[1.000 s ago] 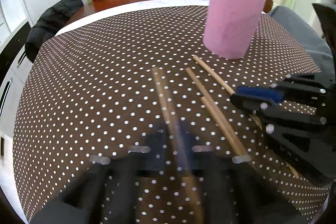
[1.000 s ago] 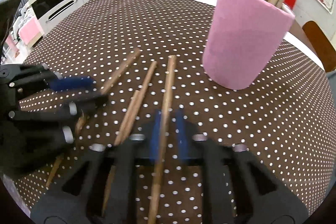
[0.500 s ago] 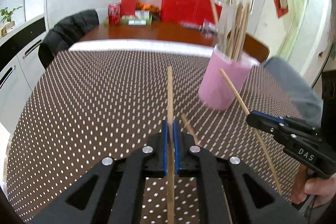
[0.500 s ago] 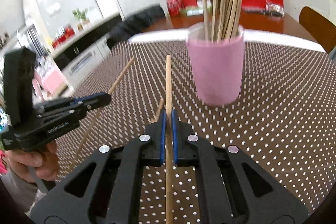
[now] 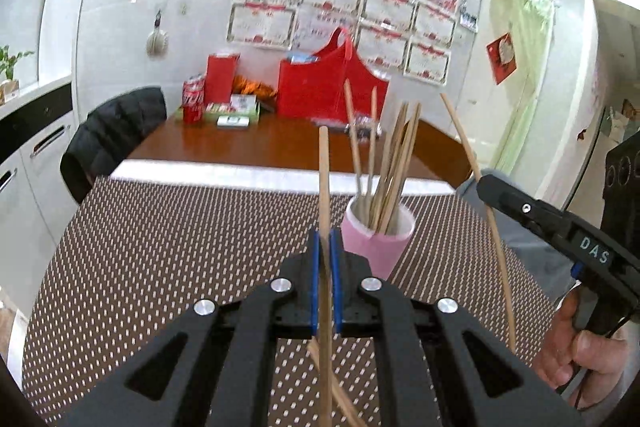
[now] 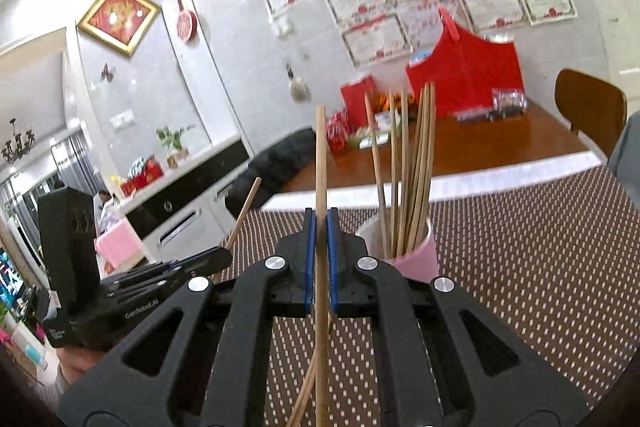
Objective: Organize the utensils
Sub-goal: 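Lift both chopsticks into the pink cup and open both tools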
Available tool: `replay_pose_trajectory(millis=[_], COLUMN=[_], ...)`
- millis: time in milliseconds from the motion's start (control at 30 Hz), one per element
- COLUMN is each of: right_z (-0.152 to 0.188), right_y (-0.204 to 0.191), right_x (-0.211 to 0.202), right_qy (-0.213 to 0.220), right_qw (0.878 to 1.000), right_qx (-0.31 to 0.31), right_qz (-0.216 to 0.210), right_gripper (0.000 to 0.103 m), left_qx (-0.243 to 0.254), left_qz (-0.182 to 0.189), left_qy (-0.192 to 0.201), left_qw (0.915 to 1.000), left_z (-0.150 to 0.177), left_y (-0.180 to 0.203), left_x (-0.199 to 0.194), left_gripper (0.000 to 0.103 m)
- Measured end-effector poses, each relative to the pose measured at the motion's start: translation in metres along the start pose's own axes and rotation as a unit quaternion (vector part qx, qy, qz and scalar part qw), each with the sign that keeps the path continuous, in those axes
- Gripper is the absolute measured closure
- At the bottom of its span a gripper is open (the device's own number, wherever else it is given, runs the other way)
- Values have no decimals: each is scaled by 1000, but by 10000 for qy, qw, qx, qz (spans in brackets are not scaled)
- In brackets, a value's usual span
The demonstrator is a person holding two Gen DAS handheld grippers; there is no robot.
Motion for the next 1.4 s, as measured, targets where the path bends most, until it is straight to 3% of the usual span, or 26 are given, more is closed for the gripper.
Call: replay_pose_trajectory(millis=[300, 567, 767, 1133, 1400], right_z=[-39, -72, -90, -79, -64], right_y=[5, 30, 54, 79, 84], right_x=[3, 21, 43, 76, 85], right_qy=[552, 1057, 1309, 1228, 1027], right_qw=[9983, 9929, 9888, 9895, 9914], right_qx=[-31, 43, 127, 67, -11], right_qz=[180, 542, 706, 755, 812], right_gripper=[97, 97, 97, 97, 97], left_qx=[2, -326, -356, -576, -576], left_qz=[615, 1390, 1722, 1723, 1504], left_qy=[625, 1042, 1294, 1198, 1156], left_qw=[9961, 9842, 9759, 9760, 9801], left_z=[-51, -96, -110, -101, -83], left_y=[32, 53, 64, 59, 58], left_x=[-3, 23, 53, 126, 147], left_gripper=[98, 98, 98, 98, 98])
Point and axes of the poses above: each gripper's, at about its wrist camera, not at the fingertips, and x roughly the way its jaws point, y to its right, z to its underside, the point moved 3 cm from there along x, roughly the way its jaws point, and after that the axes turned 12 degrees about -x, right-handed, at the moved point
